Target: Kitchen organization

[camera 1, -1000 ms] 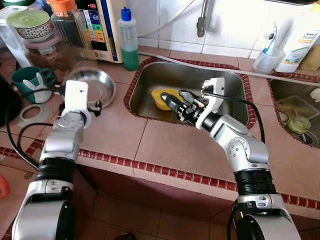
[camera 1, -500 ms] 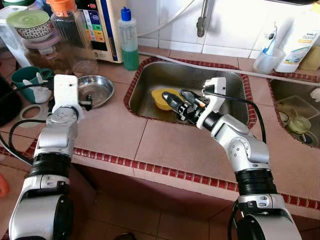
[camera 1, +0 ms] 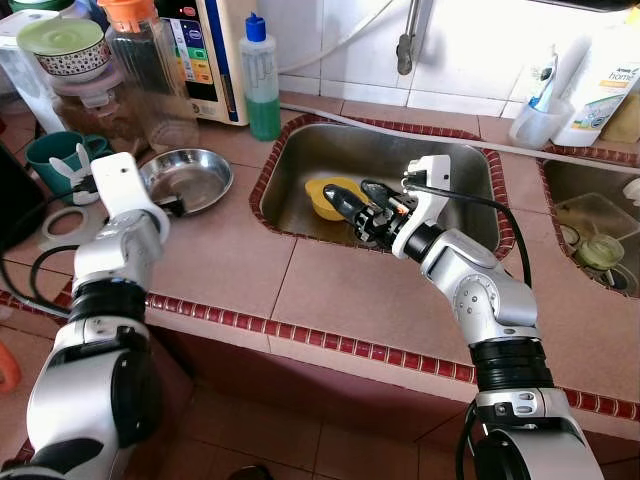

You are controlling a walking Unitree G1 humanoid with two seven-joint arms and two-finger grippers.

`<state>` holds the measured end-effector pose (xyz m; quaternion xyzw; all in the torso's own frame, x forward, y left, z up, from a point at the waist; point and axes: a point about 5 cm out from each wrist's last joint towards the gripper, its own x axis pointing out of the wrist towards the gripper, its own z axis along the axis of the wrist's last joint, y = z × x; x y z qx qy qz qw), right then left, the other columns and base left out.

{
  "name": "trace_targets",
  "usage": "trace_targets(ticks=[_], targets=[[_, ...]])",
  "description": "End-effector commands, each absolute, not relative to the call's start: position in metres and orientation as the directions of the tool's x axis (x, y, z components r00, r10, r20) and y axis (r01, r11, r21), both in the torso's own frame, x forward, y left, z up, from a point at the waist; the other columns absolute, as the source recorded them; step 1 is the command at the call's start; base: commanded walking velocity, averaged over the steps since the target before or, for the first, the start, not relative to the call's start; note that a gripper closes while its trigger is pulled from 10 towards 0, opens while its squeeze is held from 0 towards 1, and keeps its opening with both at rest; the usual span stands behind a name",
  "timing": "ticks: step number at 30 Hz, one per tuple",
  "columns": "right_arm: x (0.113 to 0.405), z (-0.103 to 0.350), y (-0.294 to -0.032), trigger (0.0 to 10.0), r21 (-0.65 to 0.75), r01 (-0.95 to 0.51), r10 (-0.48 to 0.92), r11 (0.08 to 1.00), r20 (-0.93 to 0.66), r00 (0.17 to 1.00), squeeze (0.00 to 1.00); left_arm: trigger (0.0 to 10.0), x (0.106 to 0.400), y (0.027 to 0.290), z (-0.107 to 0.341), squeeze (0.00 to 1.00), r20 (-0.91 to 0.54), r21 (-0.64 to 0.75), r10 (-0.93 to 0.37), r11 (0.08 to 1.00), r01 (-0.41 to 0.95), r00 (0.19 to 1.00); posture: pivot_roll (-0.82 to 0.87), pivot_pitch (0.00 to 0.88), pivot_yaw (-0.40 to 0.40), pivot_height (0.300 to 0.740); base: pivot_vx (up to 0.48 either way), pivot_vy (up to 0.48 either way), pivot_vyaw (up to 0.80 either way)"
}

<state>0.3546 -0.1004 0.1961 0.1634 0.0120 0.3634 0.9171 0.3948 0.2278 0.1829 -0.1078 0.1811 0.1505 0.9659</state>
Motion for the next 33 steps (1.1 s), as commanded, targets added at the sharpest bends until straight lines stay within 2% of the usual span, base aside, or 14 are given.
trace_targets(ticks=[1, 7, 8, 9, 10, 11, 12, 13, 14, 33], targets=[[0.348, 0.203, -0.097, 10.0, 0.287, -0.719, 0.721, 0.633, 0.121, 0.683, 0.0, 10.0, 0.397, 0.224, 0.183, 0.0, -0.406, -0.17, 0.225, 0.933, -0.316, 0.886, 0.07, 0.13, 0.054, 0.74, 0.0, 0.0, 0.0], [0.334, 0.202, -0.09, 10.0, 0.275, -0.804, 0.813, 0.527, 0.114, 0.572, 0.0, 10.0, 0.399, 0.222, 0.186, 0.0, -0.426, -0.215, 0.2, 0.925, -0.313, 0.882, 0.07, 0.131, 0.058, 0.74, 0.0, 0.0, 0.0], [0.33, 0.202, -0.088, 10.0, 0.271, -0.821, 0.831, 0.502, 0.11, 0.545, 0.0, 7.3, 0.398, 0.222, 0.184, 0.0, -0.443, -0.232, 0.191, 0.919, -0.318, 0.876, 0.07, 0.131, 0.058, 0.74, 0.0, 0.0, 0.0], [0.33, 0.202, -0.088, 10.0, 0.271, -0.821, 0.831, 0.502, 0.11, 0.545, 0.0, 7.3, 0.398, 0.222, 0.184, 0.0, -0.443, -0.232, 0.191, 0.919, -0.318, 0.876, 0.07, 0.131, 0.058, 0.74, 0.0, 0.0, 0.0], [0.329, 0.201, -0.088, 10.0, 0.269, -0.825, 0.835, 0.497, 0.108, 0.539, 0.0, 4.9, 0.398, 0.223, 0.183, 0.0, -0.447, -0.245, 0.184, 0.916, -0.318, 0.875, 0.07, 0.132, 0.057, 0.74, 0.0, 0.0, 0.0], [0.328, 0.201, -0.088, 10.0, 0.269, -0.827, 0.838, 0.494, 0.106, 0.535, 0.0, 3.7, 0.397, 0.225, 0.182, 0.0, -0.454, -0.234, 0.191, 0.917, -0.323, 0.87, 0.07, 0.131, 0.056, 0.74, 0.0, 0.0, 0.0], [0.328, 0.201, -0.088, 10.0, 0.27, -0.828, 0.839, 0.492, 0.105, 0.534, 0.0, 3.7, 0.396, 0.226, 0.181, 0.0, -0.458, -0.225, 0.197, 0.918, -0.328, 0.867, 0.07, 0.131, 0.056, 0.74, 0.0, 0.0, 0.0], [0.328, 0.201, -0.088, 10.0, 0.27, -0.828, 0.841, 0.491, 0.103, 0.532, 0.0, 0.5, 0.396, 0.227, 0.18, 0.0, -0.454, -0.24, 0.189, 0.915, -0.323, 0.871, 0.07, 0.131, 0.055, 0.74, 0.0, 0.0, 0.0], [0.327, 0.2, -0.088, 10.0, 0.27, -0.828, 0.841, 0.491, 0.1, 0.531, 0.0, 0.0, 0.396, 0.228, 0.18, 0.0, -0.449, -0.247, 0.186, 0.914, -0.321, 0.874, 0.07, 0.131, 0.055, 0.74, 0.0, 0.0, 0.0], [0.327, 0.197, -0.089, 10.0, 0.266, -0.827, 0.846, 0.496, 0.069, 0.529, 0.0, 0.0, 0.382, 0.251, 0.166, 0.0, -0.496, -0.203, 0.287, 0.88, -0.43, 0.82, 0.08, 0.129, 0.046, 0.74, 0.0, 0.0, 0.0]])
